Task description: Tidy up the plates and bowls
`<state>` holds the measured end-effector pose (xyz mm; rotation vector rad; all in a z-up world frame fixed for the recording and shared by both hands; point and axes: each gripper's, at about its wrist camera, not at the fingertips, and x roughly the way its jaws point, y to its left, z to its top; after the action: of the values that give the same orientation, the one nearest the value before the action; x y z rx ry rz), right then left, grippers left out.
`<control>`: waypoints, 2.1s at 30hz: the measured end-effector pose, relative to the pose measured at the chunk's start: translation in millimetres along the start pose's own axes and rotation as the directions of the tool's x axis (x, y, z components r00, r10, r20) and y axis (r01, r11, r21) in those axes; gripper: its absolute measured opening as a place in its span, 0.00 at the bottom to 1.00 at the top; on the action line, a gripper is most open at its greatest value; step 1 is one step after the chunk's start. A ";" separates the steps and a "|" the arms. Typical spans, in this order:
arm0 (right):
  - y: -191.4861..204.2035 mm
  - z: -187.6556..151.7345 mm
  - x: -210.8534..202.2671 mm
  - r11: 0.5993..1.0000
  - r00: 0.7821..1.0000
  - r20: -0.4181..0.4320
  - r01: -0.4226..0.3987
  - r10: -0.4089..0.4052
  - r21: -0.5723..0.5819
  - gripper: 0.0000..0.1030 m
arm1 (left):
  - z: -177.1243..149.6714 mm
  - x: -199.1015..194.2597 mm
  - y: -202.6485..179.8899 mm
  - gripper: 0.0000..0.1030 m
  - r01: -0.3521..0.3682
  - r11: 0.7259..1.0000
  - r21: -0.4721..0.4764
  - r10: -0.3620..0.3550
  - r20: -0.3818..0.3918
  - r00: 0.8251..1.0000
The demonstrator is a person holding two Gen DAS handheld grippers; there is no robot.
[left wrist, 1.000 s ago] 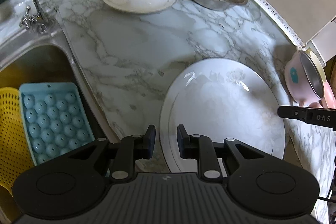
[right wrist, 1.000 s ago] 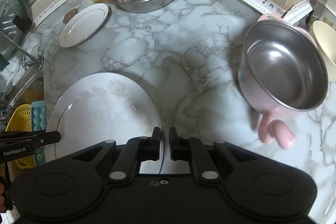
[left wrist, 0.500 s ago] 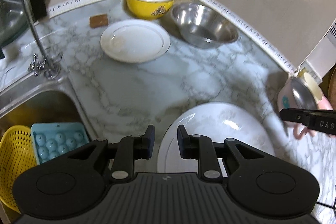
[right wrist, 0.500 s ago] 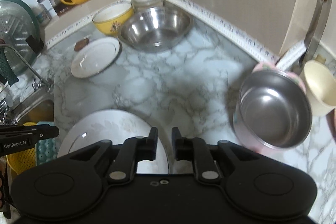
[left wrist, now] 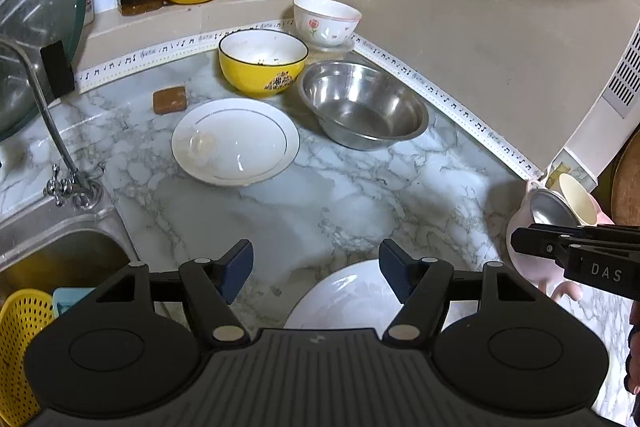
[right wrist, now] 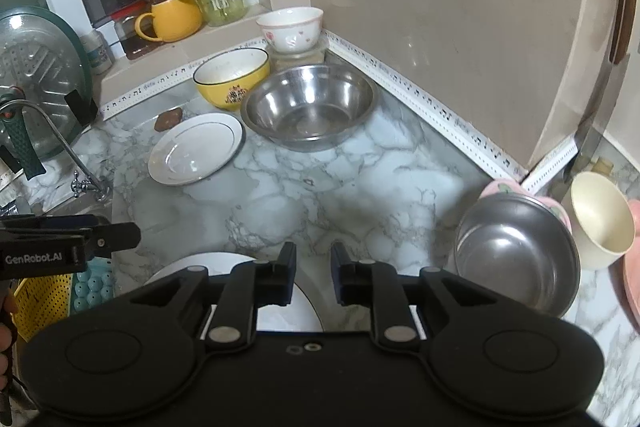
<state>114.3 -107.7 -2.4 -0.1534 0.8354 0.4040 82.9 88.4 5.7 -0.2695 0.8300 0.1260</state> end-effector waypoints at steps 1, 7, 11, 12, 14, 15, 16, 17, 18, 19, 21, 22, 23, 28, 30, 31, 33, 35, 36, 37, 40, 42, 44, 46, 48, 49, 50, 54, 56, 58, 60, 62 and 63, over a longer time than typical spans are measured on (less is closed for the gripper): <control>1.6 0.8 0.0 1.000 1.000 0.006 0.003 -0.003 -0.004 0.22 | 0.9 -0.3 0.0 0.67 -0.001 1.000 0.004 0.001 0.005 1.000; 9.2 6.4 -6.5 0.999 0.995 0.100 0.019 -0.015 -0.038 0.80 | 8.2 1.3 6.3 0.74 0.003 1.000 0.009 -0.004 0.037 0.999; 14.1 14.5 -2.8 0.999 0.995 0.103 0.012 -0.007 -0.047 0.90 | 14.4 4.2 14.3 0.74 0.001 1.000 0.007 -0.001 0.058 0.998; 14.8 16.4 -1.7 0.999 0.995 0.103 0.008 -0.004 -0.043 0.90 | 16.7 5.5 17.0 0.75 -0.006 1.000 0.008 0.006 0.066 0.998; 17.3 20.5 2.2 0.999 0.995 0.102 0.002 0.002 -0.040 0.94 | 20.9 8.0 21.9 0.77 -0.023 1.000 0.007 0.022 0.075 0.997; 18.7 22.7 4.3 0.999 0.995 0.101 0.001 0.003 -0.039 0.95 | 23.4 9.5 25.2 0.77 -0.025 1.000 0.005 0.025 0.078 0.997; 20.6 25.2 7.2 0.999 0.995 0.100 -0.002 0.006 -0.039 0.96 | 26.2 11.5 28.5 0.77 -0.027 1.000 0.006 0.027 0.079 0.997; 21.8 25.9 8.4 0.999 0.995 0.098 -0.006 0.009 -0.040 0.96 | 28.7 13.6 31.2 0.77 -0.033 0.999 0.005 0.033 0.078 0.996; 23.6 27.3 10.9 0.999 0.995 0.095 -0.008 0.012 -0.039 0.96 | 31.7 15.9 34.6 0.77 -0.041 0.999 0.000 0.041 0.076 0.996; 25.7 29.9 14.3 0.999 0.996 0.091 -0.011 0.014 -0.037 0.96 | 34.4 17.9 37.6 0.77 -0.044 0.999 -0.003 0.044 0.073 0.996; 28.8 33.3 19.5 0.999 0.996 0.083 -0.016 0.019 -0.030 0.97 | 40.5 22.5 44.5 0.77 -0.047 0.999 -0.006 0.047 0.073 0.996; 30.2 35.6 22.8 0.999 0.997 0.079 -0.019 0.021 -0.025 0.97 | 43.2 24.7 48.0 0.77 -0.051 0.999 -0.010 0.051 0.073 0.996; 31.0 37.2 25.5 1.000 0.997 0.074 -0.021 0.022 -0.022 0.97 | 45.8 26.9 51.6 0.77 -0.051 0.999 -0.014 0.051 0.073 0.996; 34.5 48.5 45.8 0.999 0.999 0.042 -0.032 0.031 0.016 0.97 | 63.7 41.5 70.8 0.77 -0.044 0.999 -0.027 0.046 0.055 0.997; 37.2 52.8 55.1 0.999 0.999 0.027 -0.034 0.033 0.025 0.97 | 71.7 48.3 79.5 0.77 -0.042 0.998 -0.053 0.044 0.038 0.998; 38.5 55.1 61.0 0.999 0.999 0.016 -0.037 0.037 0.030 0.97 | 75.6 52.2 83.4 0.77 -0.042 0.997 -0.062 0.043 0.024 0.999; 41.5 59.1 70.8 0.998 0.999 -0.004 -0.044 0.044 0.036 0.96 | 84.0 62.6 92.3 0.77 -0.051 0.995 -0.089 0.051 -0.004 0.999; 45.2 65.2 82.4 0.997 0.998 -0.024 -0.053 0.055 0.051 0.95 | 90.3 72.1 99.1 0.77 -0.054 0.993 -0.105 0.053 -0.016 0.998; 46.6 68.2 88.4 0.996 0.998 -0.033 -0.060 0.062 0.063 0.95 | 93.8 78.7 102.1 0.77 -0.060 0.992 -0.109 0.058 -0.025 0.998; 47.7 70.9 93.7 0.995 0.997 -0.043 -0.065 0.068 0.076 0.94 | 96.8 83.8 104.0 0.77 -0.066 0.992 -0.109 0.063 -0.031 0.998; 54.2 78.7 112.8 0.993 0.994 -0.074 -0.071 0.078 0.092 0.93 | 103.7 98.6 108.3 0.77 -0.087 0.991 -0.101 0.084 -0.039 0.996; 59.3 81.8 124.0 0.993 0.993 -0.090 -0.071 0.080 0.090 0.90 | 106.9 109.5 110.1 0.77 -0.103 0.991 -0.087 0.099 -0.049 0.994; 62.8 85.2 135.8 0.992 0.991 -0.110 -0.069 0.081 0.103 0.87 | 109.3 119.2 113.2 0.77 -0.114 0.990 -0.081 0.109 -0.063 0.992; 65.2 87.3 146.6 0.990 0.988 -0.129 -0.062 0.079 0.129 0.84 | 111.2 128.3 118.6 0.77 -0.120 0.989 -0.091 0.113 -0.075 0.991; 68.6 88.3 156.0 0.987 0.985 -0.149 -0.070 0.092 0.143 0.81 | 112.7 135.8 123.2 0.77 -0.125 0.987 -0.104 0.117 -0.084 0.990; 71.3 88.0 161.4 0.986 0.982 -0.159 -0.077 0.100 0.148 0.79 | 113.4 139.4 124.7 0.77 -0.126 0.986 -0.108 0.116 -0.091 0.989; 73.1 88.7 165.3 0.985 0.981 -0.166 -0.080 0.105 0.150 0.78 | 113.8 143.1 125.9 0.77 -0.126 0.986 -0.112 0.115 -0.098 0.989; 79.0 90.6 181.8 0.982 0.975 -0.192 -0.079 0.112 0.170 0.75 | 114.4 157.2 130.1 0.77 -0.133 0.982 -0.133 0.116 -0.128 0.985; 81.1 92.2 188.9 0.980 0.972 -0.202 -0.084 0.121 0.182 0.71 | 114.6 163.0 132.9 0.77 -0.134 0.980 -0.149 0.113 -0.143 0.983; 81.4 92.4 193.7 0.978 0.970 -0.213 -0.077 0.118 0.194 0.69 | 114.5 169.6 136.0 0.76 -0.129 0.978 -0.166 0.103 -0.155 0.983; 81.4 93.0 198.4 0.976 0.968 -0.223 -0.071 0.117 0.205 0.65 | 114.8 174.4 138.1 0.76 -0.130 0.976 -0.176 0.102 -0.160 0.982; 80.8 93.8 202.6 0.972 0.966 -0.229 -0.072 0.124 0.222 0.60 | 114.6 178.0 140.2 0.76 -0.126 0.975 -0.183 0.097 -0.162 0.982; 80.6 94.2 204.2 0.970 0.964 -0.231 -0.076 0.131 0.230 0.58 | 114.3 179.5 141.5 0.73 -0.124 0.973 -0.193 0.093 -0.163 0.982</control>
<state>269.0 51.8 -90.2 0.0482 1.1287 0.3931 254.0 257.6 -80.5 -0.4292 0.9864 0.2968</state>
